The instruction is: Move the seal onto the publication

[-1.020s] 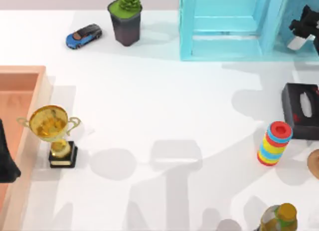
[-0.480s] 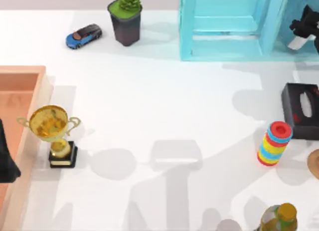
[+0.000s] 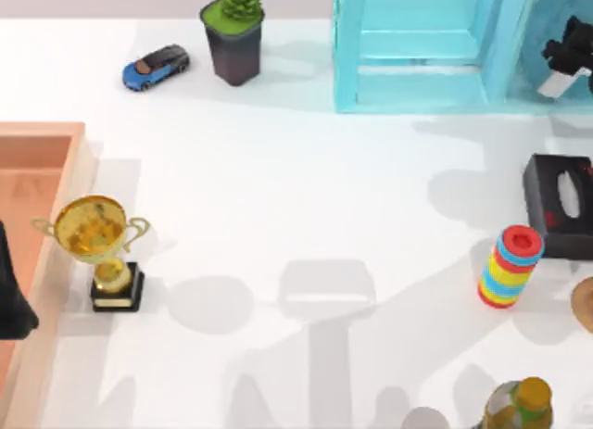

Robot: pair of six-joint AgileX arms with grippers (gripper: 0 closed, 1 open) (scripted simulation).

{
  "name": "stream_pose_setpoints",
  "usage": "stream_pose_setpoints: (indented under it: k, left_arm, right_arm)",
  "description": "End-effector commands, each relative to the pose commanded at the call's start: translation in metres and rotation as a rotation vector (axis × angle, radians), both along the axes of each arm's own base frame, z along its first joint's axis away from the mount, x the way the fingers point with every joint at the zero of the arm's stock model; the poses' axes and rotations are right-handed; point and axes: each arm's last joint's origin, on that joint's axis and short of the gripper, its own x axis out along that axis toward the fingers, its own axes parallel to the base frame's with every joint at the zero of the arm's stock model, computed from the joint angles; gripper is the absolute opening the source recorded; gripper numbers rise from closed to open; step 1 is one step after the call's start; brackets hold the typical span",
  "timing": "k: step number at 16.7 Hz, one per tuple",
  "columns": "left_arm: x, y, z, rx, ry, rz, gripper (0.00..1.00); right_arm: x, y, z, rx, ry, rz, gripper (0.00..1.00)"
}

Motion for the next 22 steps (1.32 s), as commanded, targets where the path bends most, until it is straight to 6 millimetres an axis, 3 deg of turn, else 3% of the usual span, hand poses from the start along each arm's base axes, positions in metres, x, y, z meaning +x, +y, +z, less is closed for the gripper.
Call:
stream_pose_setpoints:
  k: [3, 6, 10, 13, 17, 22]
  left_arm:
    - [0.000, 0.000, 0.000, 0.000, 0.000, 0.000, 1.00]
    - [0.000, 0.000, 0.000, 0.000, 0.000, 0.000, 1.00]
    - [0.000, 0.000, 0.000, 0.000, 0.000, 0.000, 1.00]
    - [0.000, 0.000, 0.000, 0.000, 0.000, 0.000, 1.00]
    - [0.000, 0.000, 0.000, 0.000, 0.000, 0.000, 1.00]
    - [0.000, 0.000, 0.000, 0.000, 0.000, 0.000, 1.00]
  right_arm:
    - [-0.020, -0.006, 0.025, -0.012, 0.060, -0.021, 0.00]
    - [-0.049, -0.010, 0.069, -0.019, 0.077, -0.040, 0.00]
    - [-0.101, -0.008, 0.134, -0.020, 0.038, -0.043, 0.00]
    - [-0.142, -0.003, 0.171, -0.014, -0.013, -0.025, 0.00]
    - [-0.181, 0.004, 0.194, 0.002, -0.058, 0.006, 0.00]
    - [-0.189, 0.006, 0.197, 0.009, -0.064, 0.014, 0.00]
